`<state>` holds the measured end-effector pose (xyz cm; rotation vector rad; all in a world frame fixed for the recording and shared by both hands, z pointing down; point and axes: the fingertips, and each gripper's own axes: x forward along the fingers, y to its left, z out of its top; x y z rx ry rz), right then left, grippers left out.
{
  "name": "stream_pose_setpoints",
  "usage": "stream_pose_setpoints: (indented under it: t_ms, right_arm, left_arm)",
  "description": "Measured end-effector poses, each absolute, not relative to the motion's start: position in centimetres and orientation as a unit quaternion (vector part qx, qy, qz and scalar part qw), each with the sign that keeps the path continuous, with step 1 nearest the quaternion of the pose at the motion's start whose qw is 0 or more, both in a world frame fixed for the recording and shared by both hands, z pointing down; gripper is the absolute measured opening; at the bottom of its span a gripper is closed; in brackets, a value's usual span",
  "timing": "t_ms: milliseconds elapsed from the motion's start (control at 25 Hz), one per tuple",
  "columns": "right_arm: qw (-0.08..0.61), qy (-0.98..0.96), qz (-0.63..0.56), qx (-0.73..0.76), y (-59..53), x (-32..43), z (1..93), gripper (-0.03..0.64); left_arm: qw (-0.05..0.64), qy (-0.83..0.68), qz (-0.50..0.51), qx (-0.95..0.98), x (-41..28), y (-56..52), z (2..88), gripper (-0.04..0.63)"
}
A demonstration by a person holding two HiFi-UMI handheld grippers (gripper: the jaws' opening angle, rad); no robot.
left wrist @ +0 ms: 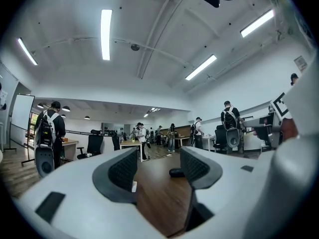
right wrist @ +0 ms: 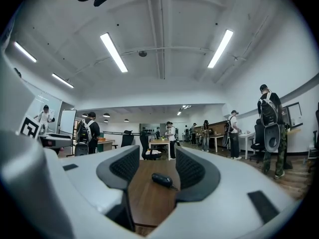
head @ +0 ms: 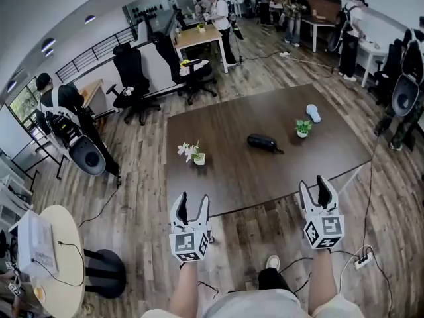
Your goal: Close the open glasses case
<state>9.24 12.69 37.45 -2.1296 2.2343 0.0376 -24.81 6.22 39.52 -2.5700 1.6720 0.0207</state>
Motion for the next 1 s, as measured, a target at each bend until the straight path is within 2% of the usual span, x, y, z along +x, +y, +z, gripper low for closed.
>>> stream_pose_setpoints:
  t_ms: [600,1000]
  right_arm:
    - [0.038,0.728,0.003,-0.684,6.2,21.6,37.7,0.225]
    - [0.038,0.730,-0.012,-0.682,3.9,24.6,39.1,0.222]
  left_arm:
    - [0.039,0.548,-0.008,-0.835,-11.8,-0.2,38.5,0.275]
    - [0.050,0.544,-0.015,-0.837,-8.8,-2.1,38.6,0.275]
